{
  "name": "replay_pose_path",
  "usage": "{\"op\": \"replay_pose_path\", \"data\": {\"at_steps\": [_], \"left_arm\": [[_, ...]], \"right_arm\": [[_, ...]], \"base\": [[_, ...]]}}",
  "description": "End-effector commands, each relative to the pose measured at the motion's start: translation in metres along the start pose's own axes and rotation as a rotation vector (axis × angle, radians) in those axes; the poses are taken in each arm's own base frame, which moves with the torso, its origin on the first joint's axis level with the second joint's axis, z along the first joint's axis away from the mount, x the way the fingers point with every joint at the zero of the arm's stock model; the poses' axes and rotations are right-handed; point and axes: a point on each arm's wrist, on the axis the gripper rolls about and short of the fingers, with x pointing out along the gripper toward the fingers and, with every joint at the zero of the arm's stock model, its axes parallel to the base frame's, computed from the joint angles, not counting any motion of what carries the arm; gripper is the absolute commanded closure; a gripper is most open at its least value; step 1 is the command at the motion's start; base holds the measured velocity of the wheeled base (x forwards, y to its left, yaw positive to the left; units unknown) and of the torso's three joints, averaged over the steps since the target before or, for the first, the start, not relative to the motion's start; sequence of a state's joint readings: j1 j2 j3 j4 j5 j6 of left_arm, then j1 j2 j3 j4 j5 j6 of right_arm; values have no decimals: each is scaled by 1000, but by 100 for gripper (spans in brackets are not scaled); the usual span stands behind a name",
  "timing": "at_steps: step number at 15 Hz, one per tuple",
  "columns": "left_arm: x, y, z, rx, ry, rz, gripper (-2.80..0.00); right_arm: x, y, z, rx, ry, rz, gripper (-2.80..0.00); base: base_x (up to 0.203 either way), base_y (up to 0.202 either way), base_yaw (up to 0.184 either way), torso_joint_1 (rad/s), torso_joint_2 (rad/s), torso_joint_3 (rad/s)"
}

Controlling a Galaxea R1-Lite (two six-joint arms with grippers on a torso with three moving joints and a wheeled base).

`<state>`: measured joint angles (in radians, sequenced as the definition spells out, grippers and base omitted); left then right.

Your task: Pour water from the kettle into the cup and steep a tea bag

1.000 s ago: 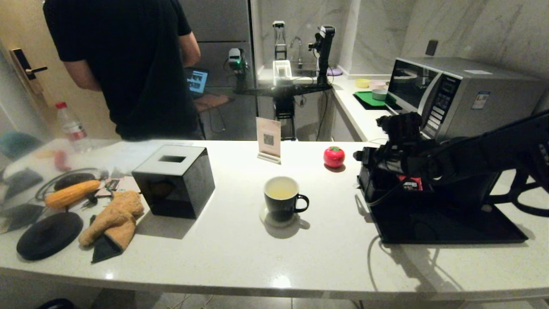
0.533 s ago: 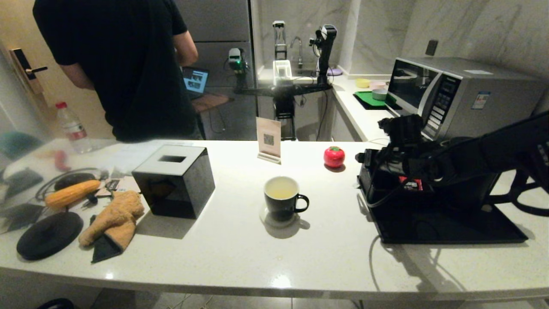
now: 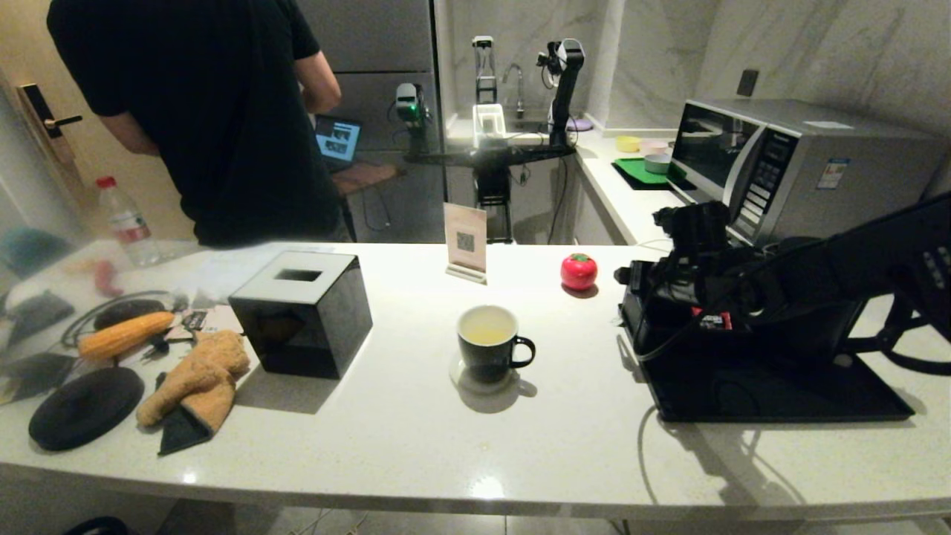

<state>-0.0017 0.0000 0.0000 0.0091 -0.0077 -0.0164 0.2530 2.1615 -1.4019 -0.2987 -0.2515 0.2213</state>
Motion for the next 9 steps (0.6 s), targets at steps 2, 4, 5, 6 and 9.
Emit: {"op": "replay_pose_path", "data": {"at_steps": [2, 4, 5, 6, 9], "left_arm": [[0, 0, 0, 0, 0, 0, 0], [0, 0, 0, 0, 0, 0, 0], [0, 0, 0, 0, 0, 0, 0], [0, 0, 0, 0, 0, 0, 0], [0, 0, 0, 0, 0, 0, 0]], "right_arm": [[0, 1, 0, 1, -1, 0, -280], [1, 1, -1, 0, 2, -1, -280], [0, 1, -1, 0, 2, -1, -280], [1, 0, -3, -1, 6, -2, -280], [0, 1, -4, -3, 9, -1, -280]], "base": [[0, 0, 0, 0, 0, 0], [0, 0, 0, 0, 0, 0], [0, 0, 0, 0, 0, 0], [0, 0, 0, 0, 0, 0], [0, 0, 0, 0, 0, 0]]}}
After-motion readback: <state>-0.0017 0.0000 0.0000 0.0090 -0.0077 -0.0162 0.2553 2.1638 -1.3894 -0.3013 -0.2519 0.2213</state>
